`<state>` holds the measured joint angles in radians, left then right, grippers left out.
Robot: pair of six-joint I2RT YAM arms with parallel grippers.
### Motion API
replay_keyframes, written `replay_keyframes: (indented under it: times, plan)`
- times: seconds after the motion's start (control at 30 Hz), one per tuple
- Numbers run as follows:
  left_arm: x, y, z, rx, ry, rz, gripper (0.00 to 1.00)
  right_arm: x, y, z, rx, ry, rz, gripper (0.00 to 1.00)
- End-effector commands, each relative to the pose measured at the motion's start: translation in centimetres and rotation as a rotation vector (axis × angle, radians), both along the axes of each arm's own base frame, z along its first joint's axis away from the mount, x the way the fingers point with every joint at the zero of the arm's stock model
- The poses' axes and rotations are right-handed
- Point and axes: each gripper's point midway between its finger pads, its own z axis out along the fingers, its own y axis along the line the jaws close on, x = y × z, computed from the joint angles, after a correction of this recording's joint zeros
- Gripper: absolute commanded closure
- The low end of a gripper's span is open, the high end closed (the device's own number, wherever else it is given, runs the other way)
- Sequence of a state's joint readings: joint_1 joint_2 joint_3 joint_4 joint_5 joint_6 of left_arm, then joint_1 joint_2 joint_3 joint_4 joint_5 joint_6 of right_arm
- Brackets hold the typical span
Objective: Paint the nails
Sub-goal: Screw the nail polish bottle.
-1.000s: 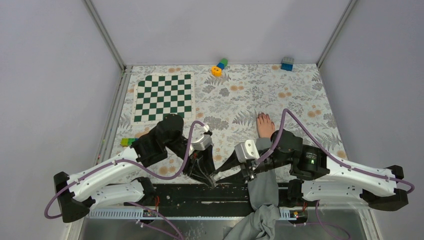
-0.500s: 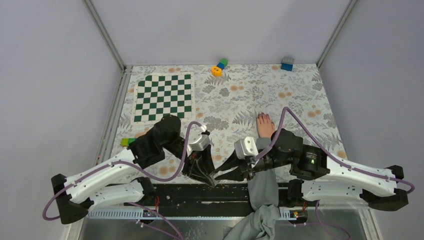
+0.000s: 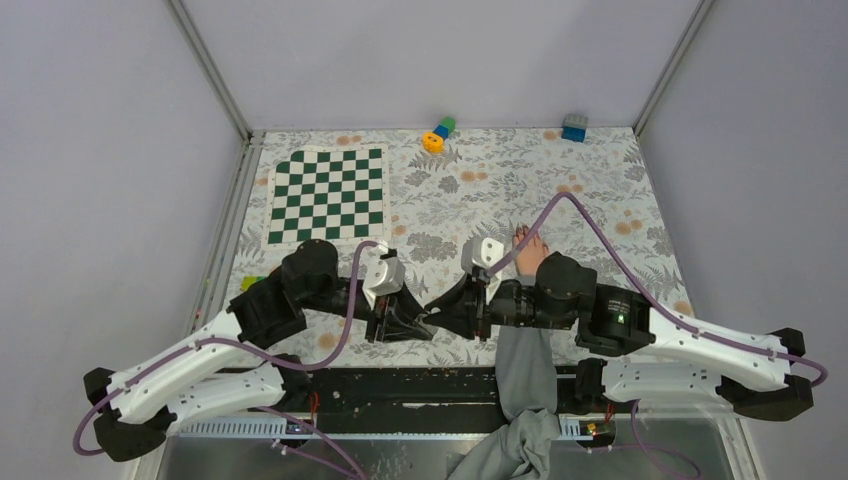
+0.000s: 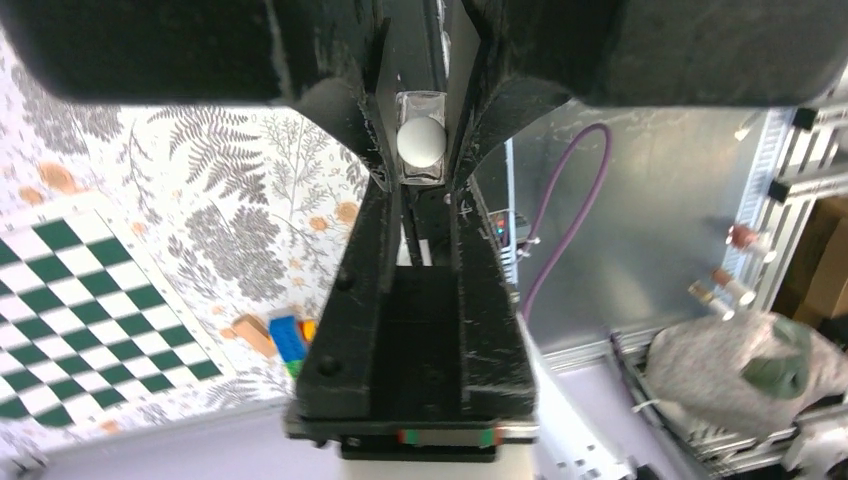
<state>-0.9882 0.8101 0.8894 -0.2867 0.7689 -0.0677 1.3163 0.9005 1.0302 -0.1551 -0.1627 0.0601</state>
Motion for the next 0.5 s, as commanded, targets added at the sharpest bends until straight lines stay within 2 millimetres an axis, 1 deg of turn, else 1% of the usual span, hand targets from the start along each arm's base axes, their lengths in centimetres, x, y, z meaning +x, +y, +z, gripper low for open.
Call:
replay_keyframes:
  times: [0.0,0.17,0.3,0.47]
  plan:
    - [7.2,-0.5,1.8,-0.064,-0.123,0.378,1.0,1.3,1.3,-0.9,-0.039,0.148,-0.117,1.0]
    - [10.2,0.6,1.0,-0.023,-0.139,0.557,1.0,3.8,2.0,-2.4,-0.082,0.248,-0.298,1.0]
    - [11.6,1.2,0.5,0.0,-0.128,0.65,1.0,5.0,3.0,-3.3,-0.101,0.313,-0.387,1.0]
    - [12.8,1.8,-0.1,0.029,-0.118,0.73,1.0,5.9,3.9,-3.9,-0.102,0.371,-0.456,1.0]
